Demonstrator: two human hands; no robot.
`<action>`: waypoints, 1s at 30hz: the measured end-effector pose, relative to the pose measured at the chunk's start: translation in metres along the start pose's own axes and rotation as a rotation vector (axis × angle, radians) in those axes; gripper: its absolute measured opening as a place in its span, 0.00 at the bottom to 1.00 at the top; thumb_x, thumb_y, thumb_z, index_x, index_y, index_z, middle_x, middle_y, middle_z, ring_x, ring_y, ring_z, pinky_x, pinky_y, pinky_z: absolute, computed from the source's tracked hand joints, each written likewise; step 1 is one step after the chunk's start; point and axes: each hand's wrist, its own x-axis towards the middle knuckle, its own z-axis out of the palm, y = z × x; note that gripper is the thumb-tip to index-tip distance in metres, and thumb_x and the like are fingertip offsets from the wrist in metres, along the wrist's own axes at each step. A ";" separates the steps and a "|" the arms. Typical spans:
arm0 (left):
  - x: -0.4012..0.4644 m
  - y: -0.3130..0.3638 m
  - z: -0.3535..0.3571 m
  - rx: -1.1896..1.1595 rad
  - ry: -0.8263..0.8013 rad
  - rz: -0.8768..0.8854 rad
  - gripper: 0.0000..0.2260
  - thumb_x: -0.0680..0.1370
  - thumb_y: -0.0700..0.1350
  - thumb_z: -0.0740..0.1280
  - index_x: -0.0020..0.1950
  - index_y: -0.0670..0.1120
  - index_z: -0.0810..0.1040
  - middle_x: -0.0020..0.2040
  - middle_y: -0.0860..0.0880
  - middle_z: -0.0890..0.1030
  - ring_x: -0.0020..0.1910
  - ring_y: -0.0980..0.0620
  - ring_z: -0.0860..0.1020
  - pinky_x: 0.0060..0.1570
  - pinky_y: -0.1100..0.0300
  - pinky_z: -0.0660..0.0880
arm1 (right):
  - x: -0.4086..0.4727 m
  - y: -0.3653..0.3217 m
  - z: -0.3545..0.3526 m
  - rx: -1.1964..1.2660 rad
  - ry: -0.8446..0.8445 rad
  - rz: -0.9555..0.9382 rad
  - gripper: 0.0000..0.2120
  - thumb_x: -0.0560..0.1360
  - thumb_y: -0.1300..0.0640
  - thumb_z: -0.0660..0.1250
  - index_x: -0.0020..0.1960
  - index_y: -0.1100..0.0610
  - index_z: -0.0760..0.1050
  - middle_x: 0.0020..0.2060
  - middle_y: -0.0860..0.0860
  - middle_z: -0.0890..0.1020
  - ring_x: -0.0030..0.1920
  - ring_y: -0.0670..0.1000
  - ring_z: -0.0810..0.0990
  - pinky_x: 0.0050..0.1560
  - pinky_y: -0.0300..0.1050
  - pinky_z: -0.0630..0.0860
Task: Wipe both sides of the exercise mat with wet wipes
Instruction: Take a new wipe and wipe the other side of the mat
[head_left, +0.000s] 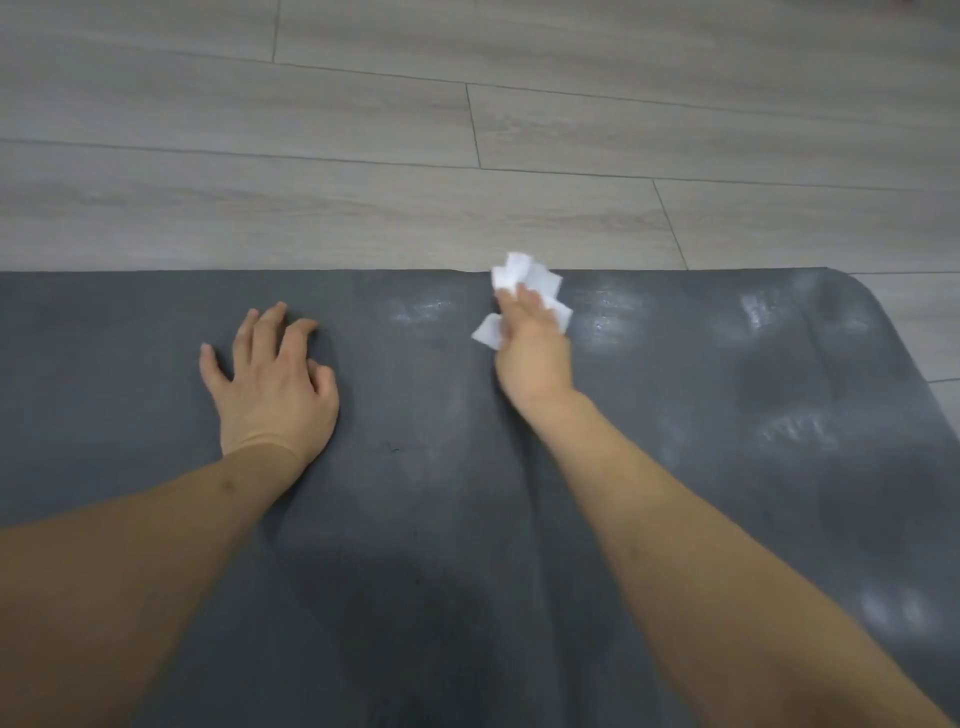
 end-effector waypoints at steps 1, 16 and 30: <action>-0.001 -0.002 0.000 -0.002 -0.003 -0.013 0.20 0.79 0.45 0.58 0.72 0.51 0.70 0.79 0.50 0.65 0.80 0.49 0.57 0.76 0.34 0.46 | -0.005 -0.038 0.013 -0.002 -0.065 -0.118 0.32 0.78 0.68 0.60 0.81 0.57 0.62 0.79 0.58 0.65 0.78 0.60 0.63 0.75 0.51 0.61; -0.025 -0.035 -0.019 0.197 -0.198 0.022 0.25 0.84 0.58 0.46 0.82 0.60 0.52 0.84 0.57 0.48 0.82 0.53 0.41 0.71 0.24 0.38 | -0.013 0.117 -0.034 -0.073 0.085 0.146 0.21 0.82 0.56 0.53 0.74 0.56 0.66 0.72 0.56 0.70 0.68 0.62 0.64 0.67 0.64 0.66; -0.031 -0.041 -0.022 0.102 -0.098 -0.114 0.23 0.83 0.50 0.51 0.78 0.56 0.64 0.83 0.54 0.56 0.82 0.50 0.49 0.75 0.30 0.42 | -0.015 -0.149 0.056 -0.092 -0.279 -0.457 0.32 0.83 0.57 0.57 0.84 0.49 0.50 0.84 0.52 0.48 0.83 0.54 0.47 0.81 0.51 0.47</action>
